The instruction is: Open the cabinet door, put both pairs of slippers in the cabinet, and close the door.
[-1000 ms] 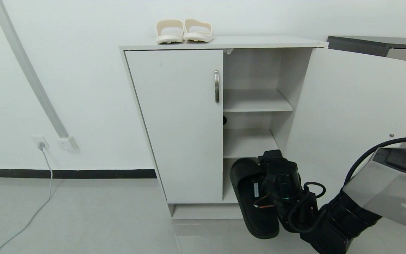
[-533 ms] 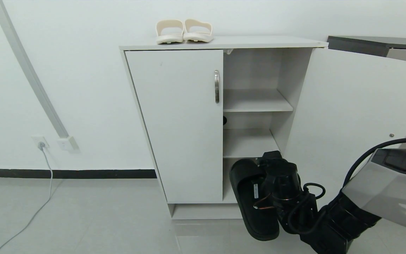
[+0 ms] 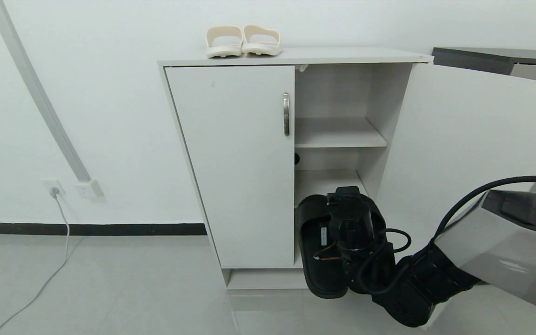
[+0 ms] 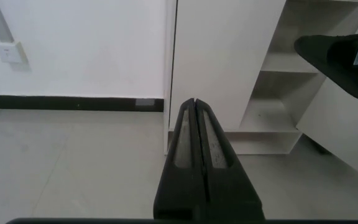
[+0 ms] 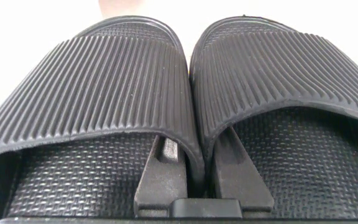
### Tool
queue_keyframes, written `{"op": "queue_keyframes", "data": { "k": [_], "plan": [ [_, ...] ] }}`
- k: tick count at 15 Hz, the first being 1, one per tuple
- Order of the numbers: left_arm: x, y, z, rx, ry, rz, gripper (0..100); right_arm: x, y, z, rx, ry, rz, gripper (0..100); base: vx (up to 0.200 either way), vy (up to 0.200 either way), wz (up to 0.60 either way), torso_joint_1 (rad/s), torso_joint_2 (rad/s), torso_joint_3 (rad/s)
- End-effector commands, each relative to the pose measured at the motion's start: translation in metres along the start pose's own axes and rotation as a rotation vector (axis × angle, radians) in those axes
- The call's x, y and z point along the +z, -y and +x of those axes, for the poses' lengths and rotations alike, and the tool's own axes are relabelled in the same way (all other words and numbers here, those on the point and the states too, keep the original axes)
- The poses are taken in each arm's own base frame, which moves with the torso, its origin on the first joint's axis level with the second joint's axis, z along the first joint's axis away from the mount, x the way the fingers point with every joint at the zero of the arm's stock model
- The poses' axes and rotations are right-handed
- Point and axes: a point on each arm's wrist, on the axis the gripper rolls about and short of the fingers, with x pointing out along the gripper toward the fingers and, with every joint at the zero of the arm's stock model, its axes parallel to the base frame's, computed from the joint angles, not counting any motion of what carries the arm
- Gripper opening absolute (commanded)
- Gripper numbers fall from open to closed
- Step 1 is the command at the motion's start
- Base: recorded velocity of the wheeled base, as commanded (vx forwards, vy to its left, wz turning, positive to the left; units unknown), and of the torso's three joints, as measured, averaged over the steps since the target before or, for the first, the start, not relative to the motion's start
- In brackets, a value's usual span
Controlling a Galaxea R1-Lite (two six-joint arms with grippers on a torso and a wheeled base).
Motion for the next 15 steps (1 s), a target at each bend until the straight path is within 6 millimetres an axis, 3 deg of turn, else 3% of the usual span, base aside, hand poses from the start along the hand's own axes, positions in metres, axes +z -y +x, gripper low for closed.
{"op": "queue_keyframes", "data": {
  "k": [1, 4, 11, 15],
  "plan": [
    [0.0, 0.0, 0.0, 0.002, -0.004, 0.0, 0, 0.001, 0.0, 0.001, -0.002, 0.003, 0.007, 0, 0.0, -0.2, 0.0, 0.007, 0.0, 0.002],
    [0.0, 0.0, 0.0, -0.001, -0.004, -0.001, 0, 0.0, 0.004, 0.002, -0.039, 0.005, 0.007, 0, 0.0, -0.2, 0.0, 0.004, 0.0, 0.002],
    [0.0, 0.0, 0.0, 0.0, -0.003, -0.001, 0, -0.004, 0.006, 0.006, -0.053, -0.003, 0.003, 0, 0.0, 0.0, 0.0, 0.0, 0.0, 0.0],
    [0.0, 0.0, 0.0, -0.001, -0.003, -0.001, 0, -0.016, 0.002, 0.012, -0.023, -0.004, 0.005, 0, 0.0, 0.0, 0.0, 0.0, 0.0, 0.0]
  ]
}}
